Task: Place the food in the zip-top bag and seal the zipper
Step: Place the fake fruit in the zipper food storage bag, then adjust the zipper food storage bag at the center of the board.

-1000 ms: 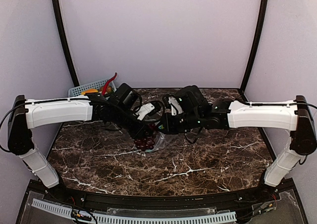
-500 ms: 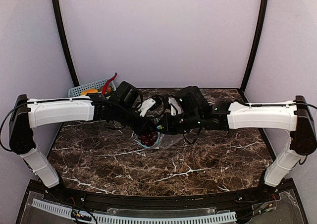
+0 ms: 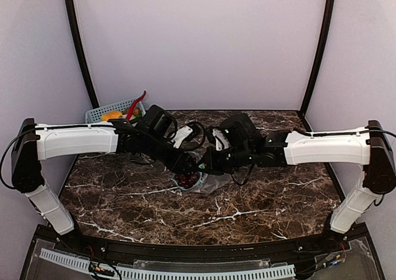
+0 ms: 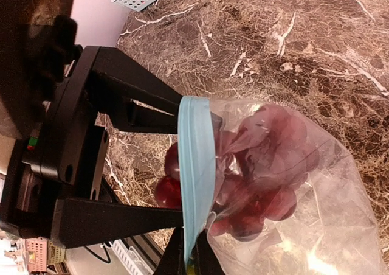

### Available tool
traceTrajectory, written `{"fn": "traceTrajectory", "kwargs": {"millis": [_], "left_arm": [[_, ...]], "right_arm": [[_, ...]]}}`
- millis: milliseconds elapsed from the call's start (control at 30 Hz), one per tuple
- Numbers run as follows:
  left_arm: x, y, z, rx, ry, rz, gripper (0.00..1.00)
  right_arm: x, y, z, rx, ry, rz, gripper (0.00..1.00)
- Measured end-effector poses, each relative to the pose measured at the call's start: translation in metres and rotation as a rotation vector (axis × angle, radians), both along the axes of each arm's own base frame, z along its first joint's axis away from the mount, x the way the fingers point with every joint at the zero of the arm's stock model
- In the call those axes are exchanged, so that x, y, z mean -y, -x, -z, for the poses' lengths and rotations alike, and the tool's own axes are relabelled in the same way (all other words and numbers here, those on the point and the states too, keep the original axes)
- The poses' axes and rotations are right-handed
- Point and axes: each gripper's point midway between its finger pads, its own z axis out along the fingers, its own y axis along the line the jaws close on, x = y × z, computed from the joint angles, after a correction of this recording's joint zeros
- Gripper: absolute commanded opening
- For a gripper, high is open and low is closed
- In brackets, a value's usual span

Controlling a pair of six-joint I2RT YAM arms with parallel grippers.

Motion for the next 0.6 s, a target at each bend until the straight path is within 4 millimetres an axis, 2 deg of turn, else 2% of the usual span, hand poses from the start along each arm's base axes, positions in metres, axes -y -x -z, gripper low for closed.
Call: {"fn": "traceTrajectory", "kwargs": {"millis": [200, 433, 600], "left_arm": [[-0.004, 0.003, -0.014, 0.005, 0.043, -0.011, 0.73], [-0.004, 0.022, -0.05, -0.02, 0.171, 0.014, 0.77], [-0.029, 0.03, -0.064, -0.055, 0.258, -0.076, 0.77]], "right_arm": [[0.006, 0.004, 0.005, -0.023, 0.009, 0.007, 0.05], [0.008, -0.001, 0.002, -0.014, 0.0, 0.026, 0.05], [0.009, -0.002, 0.002, -0.014, -0.001, 0.029, 0.05]]}}
